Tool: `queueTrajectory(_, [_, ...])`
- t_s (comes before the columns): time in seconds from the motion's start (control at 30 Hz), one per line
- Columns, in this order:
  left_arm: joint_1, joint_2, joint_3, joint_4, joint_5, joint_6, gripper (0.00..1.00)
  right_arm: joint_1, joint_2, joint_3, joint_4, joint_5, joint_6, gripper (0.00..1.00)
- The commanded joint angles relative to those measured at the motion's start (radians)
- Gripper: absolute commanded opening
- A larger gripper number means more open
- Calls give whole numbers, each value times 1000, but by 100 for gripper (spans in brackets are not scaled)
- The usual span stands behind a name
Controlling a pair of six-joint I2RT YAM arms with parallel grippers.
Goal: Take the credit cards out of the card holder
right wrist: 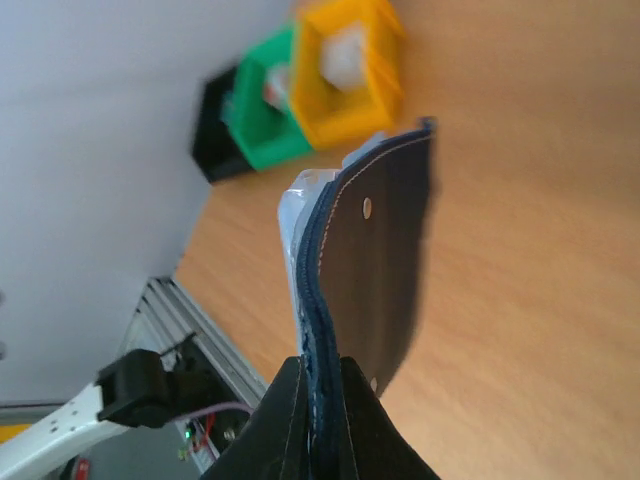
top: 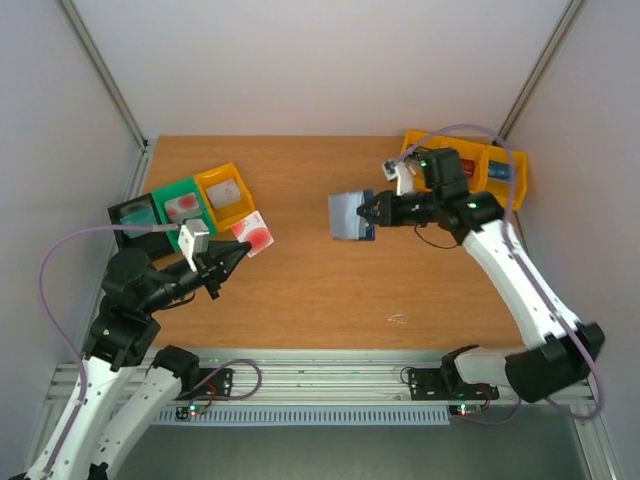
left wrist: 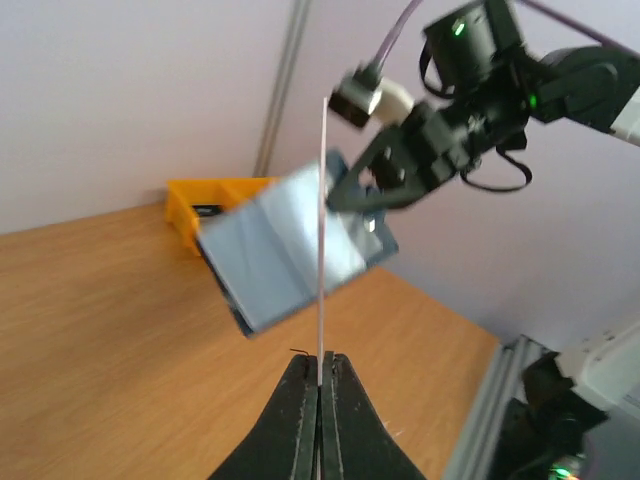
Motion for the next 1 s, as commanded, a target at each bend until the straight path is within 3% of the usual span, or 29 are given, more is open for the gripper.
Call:
queueTrajectory(0.0, [11,-18,37,-68,-191,111,0,-6,114,-155,12,-75,136,1])
queueTrajectory(0.13, [60,-14,43,-103,-368,-8,0,1,152,-287,171,-120,246,1])
queueTrajectory(0.33, [169,28,33,-132,-343,-271,0,3,193,-321,175,-144,218,1])
queueTrajectory(0.47, [257,95,33,-132,-305,-475,0,3,213,-269,108,-132,160,1])
queueTrajectory(0.63, [327,227,63,-149,-369,-606,0,2,235,-200,73,-172,89,1])
queueTrajectory(0.77, [475,365,71,-156,-370,-780,0,-6,256,-142,72,-207,80,1])
queueTrajectory(0.97, [615,578,80,-27,-364,-952,0,-14,382,6,32,-217,60,1])
